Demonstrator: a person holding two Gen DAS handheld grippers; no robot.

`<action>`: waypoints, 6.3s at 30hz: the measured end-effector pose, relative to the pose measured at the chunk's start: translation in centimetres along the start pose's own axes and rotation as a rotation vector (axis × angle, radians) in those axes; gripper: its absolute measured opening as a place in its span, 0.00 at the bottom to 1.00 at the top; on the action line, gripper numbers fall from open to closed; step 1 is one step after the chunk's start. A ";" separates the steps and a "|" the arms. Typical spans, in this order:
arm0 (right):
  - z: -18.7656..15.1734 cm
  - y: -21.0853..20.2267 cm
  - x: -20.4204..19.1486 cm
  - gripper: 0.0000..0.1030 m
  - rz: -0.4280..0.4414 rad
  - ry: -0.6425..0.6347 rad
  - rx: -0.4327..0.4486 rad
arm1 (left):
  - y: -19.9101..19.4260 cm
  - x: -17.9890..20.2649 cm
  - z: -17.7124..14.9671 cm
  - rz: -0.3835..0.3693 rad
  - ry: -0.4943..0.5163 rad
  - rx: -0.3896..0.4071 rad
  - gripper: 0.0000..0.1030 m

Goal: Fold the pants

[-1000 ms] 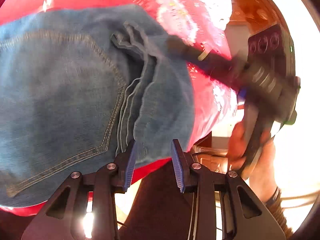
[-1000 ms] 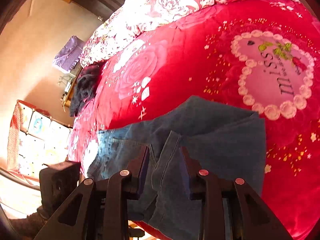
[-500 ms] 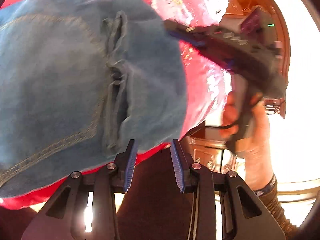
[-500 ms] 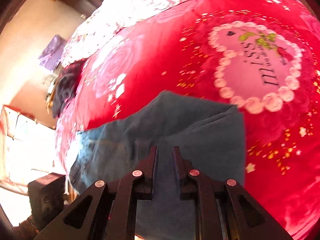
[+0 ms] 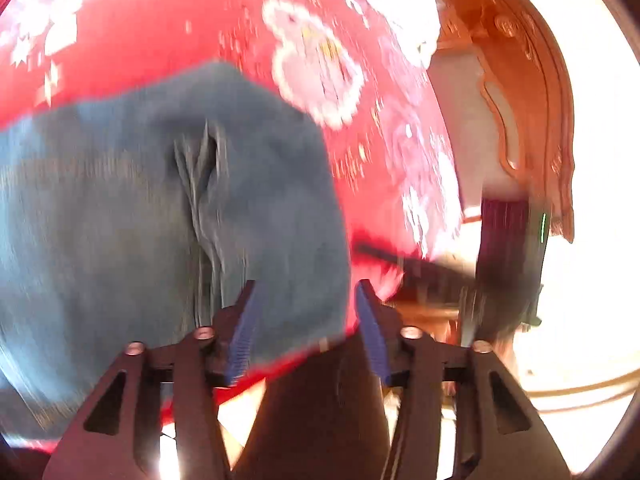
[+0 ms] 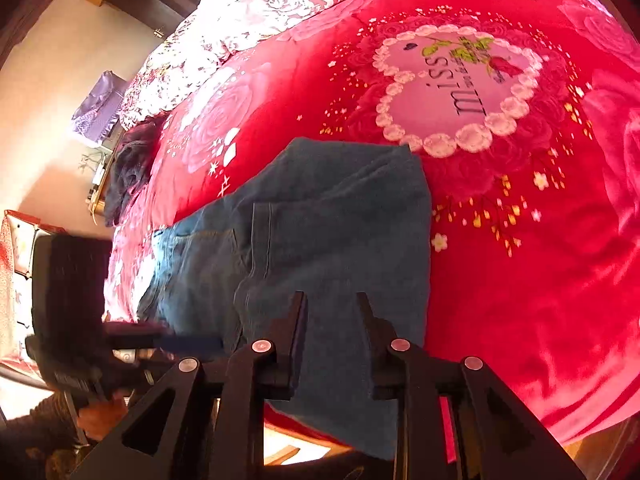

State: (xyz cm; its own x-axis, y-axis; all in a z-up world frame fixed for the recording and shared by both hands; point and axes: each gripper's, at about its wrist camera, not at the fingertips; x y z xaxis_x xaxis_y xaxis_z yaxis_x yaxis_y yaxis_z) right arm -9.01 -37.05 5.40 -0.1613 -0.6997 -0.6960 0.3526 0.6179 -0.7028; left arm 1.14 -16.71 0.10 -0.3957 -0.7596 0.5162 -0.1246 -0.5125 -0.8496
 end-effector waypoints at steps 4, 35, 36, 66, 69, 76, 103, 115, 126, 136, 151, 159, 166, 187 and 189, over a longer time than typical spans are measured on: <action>-3.5 2.1 2.2 0.24 -0.041 0.079 -0.048 | 6.2 0.5 4.6 0.258 -0.010 -0.039 0.51; -11.7 25.6 -29.2 0.57 -0.192 -0.933 -0.298 | -10.8 -30.2 -1.9 0.116 -0.405 0.048 0.55; -12.1 26.2 -29.5 0.59 -0.215 -0.956 -0.296 | -10.4 -30.3 -1.3 0.109 -0.403 0.037 0.55; -7.4 15.3 -26.0 0.20 -0.076 -0.659 0.066 | -9.9 -14.1 4.2 -0.031 -0.087 0.047 0.13; -6.4 11.0 -21.5 0.20 -0.012 -0.452 0.130 | -7.0 -9.5 5.8 -0.040 -0.022 0.010 0.13; -7.1 7.0 -6.9 0.23 0.188 0.193 0.151 | 5.0 -2.1 6.2 0.077 0.031 -0.200 0.13; 4.0 9.7 -4.7 0.47 0.159 0.113 0.085 | -2.5 -14.0 -1.5 0.077 -0.272 0.012 0.64; 4.2 9.5 -3.0 0.06 0.012 0.052 0.069 | 0.0 -6.5 -2.9 0.525 -0.046 0.160 0.49; 3.9 7.3 -3.4 0.14 0.036 0.064 0.082 | -0.4 -6.8 -3.1 0.498 -0.077 0.146 0.52; -0.5 3.5 -2.6 0.54 0.149 0.150 0.076 | -3.6 -11.8 -3.1 0.347 -0.236 0.130 0.73; -4.1 4.9 -7.3 0.12 0.154 -0.069 0.019 | -1.6 -10.0 -4.5 0.309 -0.184 0.064 0.73; -5.3 6.4 -4.2 0.19 0.126 0.041 -0.005 | -1.0 -8.6 -4.5 0.337 -0.119 0.058 0.73; -5.4 5.8 -3.1 0.28 0.195 0.124 0.026 | -3.9 -9.1 -0.6 0.315 -0.100 0.126 0.73; -2.0 4.1 -7.3 0.09 0.236 -0.031 0.158 | -4.4 -8.0 -0.7 0.184 -0.219 0.108 0.35; -2.3 1.1 -7.3 0.08 0.260 -0.037 0.223 | -5.8 -5.1 -0.7 0.166 -0.164 0.155 0.35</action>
State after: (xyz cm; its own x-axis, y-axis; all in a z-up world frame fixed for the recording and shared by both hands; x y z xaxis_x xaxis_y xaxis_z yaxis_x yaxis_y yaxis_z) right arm -9.57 -30.42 9.31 -0.0078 -0.5443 -0.8389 0.5713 0.6861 -0.4504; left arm 3.26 -9.60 2.28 -0.2451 -0.8864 0.3928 0.0749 -0.4212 -0.9039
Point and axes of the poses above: each gripper's, at about its wrist camera, not at the fingertips, and y roughly the way its jaws point, x to its right, z to its top, and after that the axes turned 12 degrees about z, right-handed
